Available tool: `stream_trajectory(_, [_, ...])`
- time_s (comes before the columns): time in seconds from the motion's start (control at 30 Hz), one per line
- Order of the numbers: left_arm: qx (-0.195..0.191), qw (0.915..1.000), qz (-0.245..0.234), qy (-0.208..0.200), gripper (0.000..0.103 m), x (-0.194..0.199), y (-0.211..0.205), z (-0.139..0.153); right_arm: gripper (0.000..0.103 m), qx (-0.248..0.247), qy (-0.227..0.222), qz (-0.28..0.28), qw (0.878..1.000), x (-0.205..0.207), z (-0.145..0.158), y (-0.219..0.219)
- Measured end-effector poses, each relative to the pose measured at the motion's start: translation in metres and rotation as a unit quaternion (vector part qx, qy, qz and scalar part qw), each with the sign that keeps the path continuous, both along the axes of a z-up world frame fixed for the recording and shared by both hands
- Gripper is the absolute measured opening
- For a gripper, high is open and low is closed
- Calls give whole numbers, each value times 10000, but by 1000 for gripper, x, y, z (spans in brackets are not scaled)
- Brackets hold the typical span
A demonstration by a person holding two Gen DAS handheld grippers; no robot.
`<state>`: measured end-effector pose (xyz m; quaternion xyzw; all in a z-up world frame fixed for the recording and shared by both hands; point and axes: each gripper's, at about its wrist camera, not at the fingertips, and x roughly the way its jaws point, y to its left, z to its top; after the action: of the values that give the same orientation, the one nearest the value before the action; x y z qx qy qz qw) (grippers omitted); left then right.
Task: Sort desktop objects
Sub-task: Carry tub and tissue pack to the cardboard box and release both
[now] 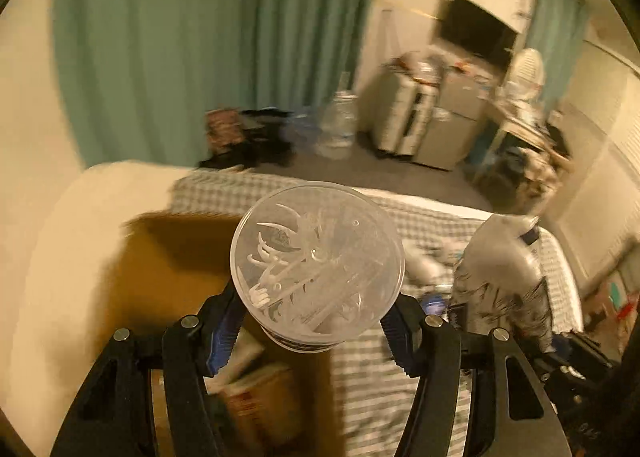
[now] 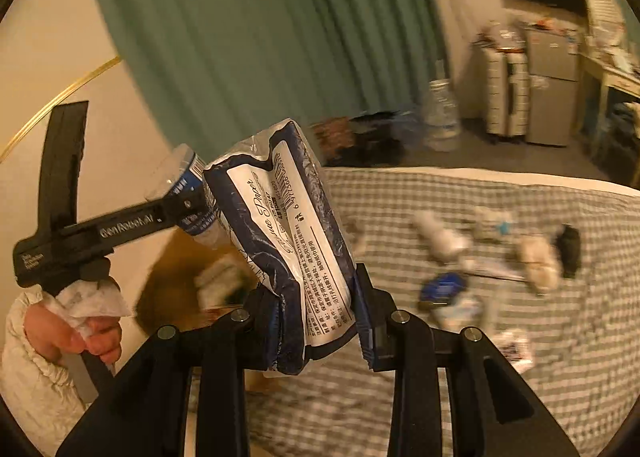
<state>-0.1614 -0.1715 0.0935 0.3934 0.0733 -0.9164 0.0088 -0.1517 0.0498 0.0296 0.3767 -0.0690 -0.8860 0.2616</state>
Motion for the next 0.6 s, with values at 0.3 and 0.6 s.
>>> stream_trajectory(0.3, [37,9977,421,-526,64,6,-76,-63,33,308,-369,473,9977,-19,-37,-110])
stream_trajectory(0.6, [70,9984,280,-477,102,10,-85,-70,73,618,516,68,9967,-11,-21,-112])
